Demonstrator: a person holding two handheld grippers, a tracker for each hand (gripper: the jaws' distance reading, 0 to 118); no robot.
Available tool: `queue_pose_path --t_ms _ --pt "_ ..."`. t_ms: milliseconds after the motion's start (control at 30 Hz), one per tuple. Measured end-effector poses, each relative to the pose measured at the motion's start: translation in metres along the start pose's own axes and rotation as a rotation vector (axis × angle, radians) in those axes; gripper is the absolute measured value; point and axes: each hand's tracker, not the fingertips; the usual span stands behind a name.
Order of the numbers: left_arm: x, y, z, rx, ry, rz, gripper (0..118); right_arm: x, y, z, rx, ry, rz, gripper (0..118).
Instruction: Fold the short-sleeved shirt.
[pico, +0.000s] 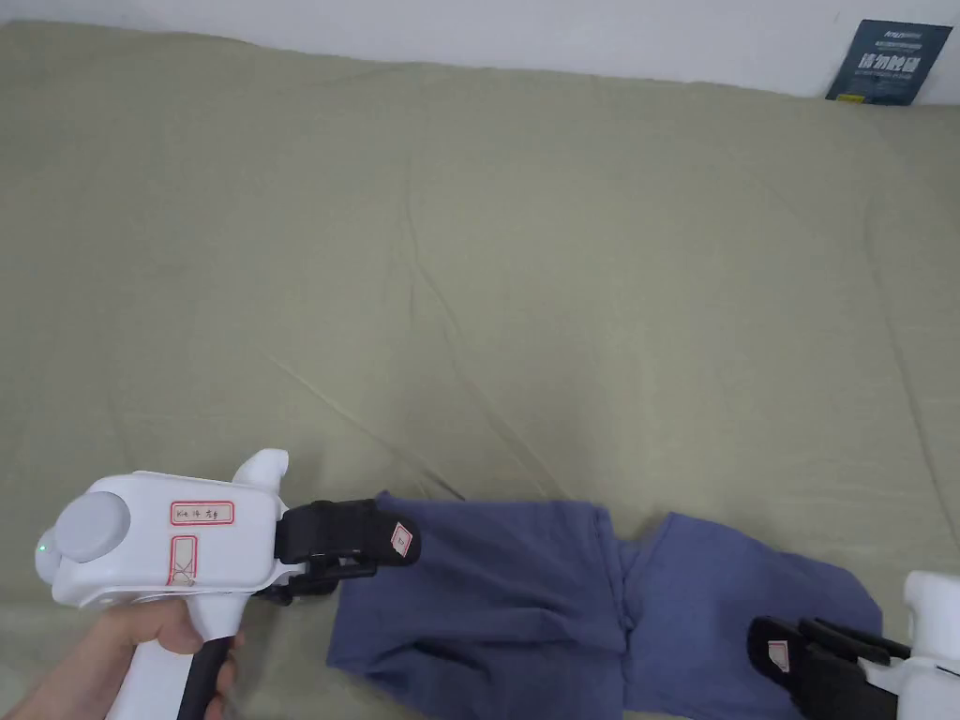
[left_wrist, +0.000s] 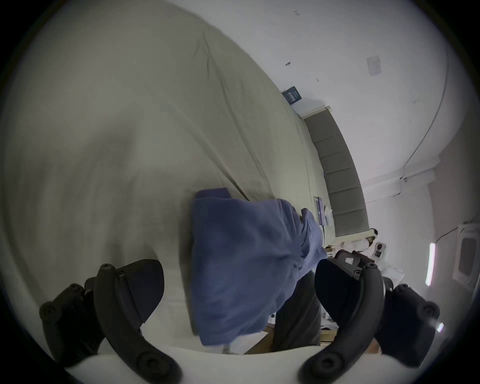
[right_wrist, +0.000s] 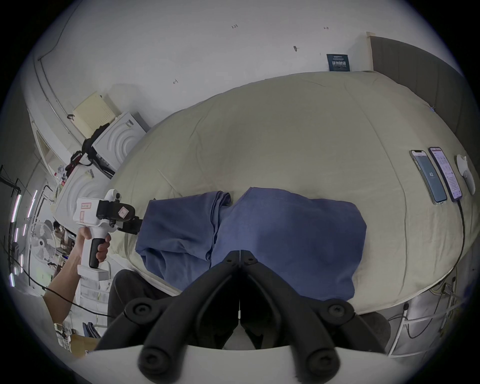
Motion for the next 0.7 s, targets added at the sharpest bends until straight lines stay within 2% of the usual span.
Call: queue_pose_path --t_ms 67,100,133,167,200,267,300,333,367,400,533,633,700 --pt "0.009 0.002 -0.021 0.008 -0.151 0.059 115 0.001 0.000 0.002 0.001 -0.012 -0.011 0" --pt "0.005 0.001 -0.028 -0.016 -0.222 0.104 107 0.002 0.000 0.002 0.002 -0.011 -0.018 0" --pt "0.003 -0.002 -0.037 -0.031 -0.230 0.134 85 0.003 0.000 0.002 0.002 -0.011 -0.023 0" --pt "0.002 -0.007 -0.039 -0.014 -0.219 0.128 40 0.004 0.001 0.003 0.001 -0.015 -0.025 0" --pt "0.003 -0.006 -0.041 0.004 -0.184 0.105 12 0.005 0.001 0.005 0.005 -0.019 -0.025 0" --pt "-0.004 -0.011 -0.054 -0.002 0.060 0.097 11 0.007 0.001 0.011 0.024 -0.029 -0.032 0" --pt "-0.021 -0.012 -0.045 0.006 -0.069 0.109 10 0.009 0.001 0.014 0.030 -0.024 -0.039 0" --pt "-0.020 -0.008 -0.040 0.030 -0.130 0.155 10 0.010 0.003 0.017 0.032 -0.022 -0.042 0" --pt "-0.017 -0.007 -0.037 0.029 -0.116 0.177 10 0.010 0.003 0.020 0.036 -0.024 -0.043 0" --pt "-0.016 -0.007 -0.034 0.032 -0.088 0.142 9 0.011 0.004 0.021 0.041 -0.027 -0.040 0" --pt "0.008 -0.021 -0.010 0.057 -0.112 0.151 9 0.013 0.008 0.028 0.065 -0.038 -0.029 0" --pt "0.008 -0.020 0.028 0.193 0.018 0.187 9 0.015 0.011 0.031 0.080 -0.015 -0.031 0" --pt "0.005 -0.019 0.061 0.222 0.070 0.249 9 0.015 0.014 0.031 0.086 -0.012 -0.012 0"
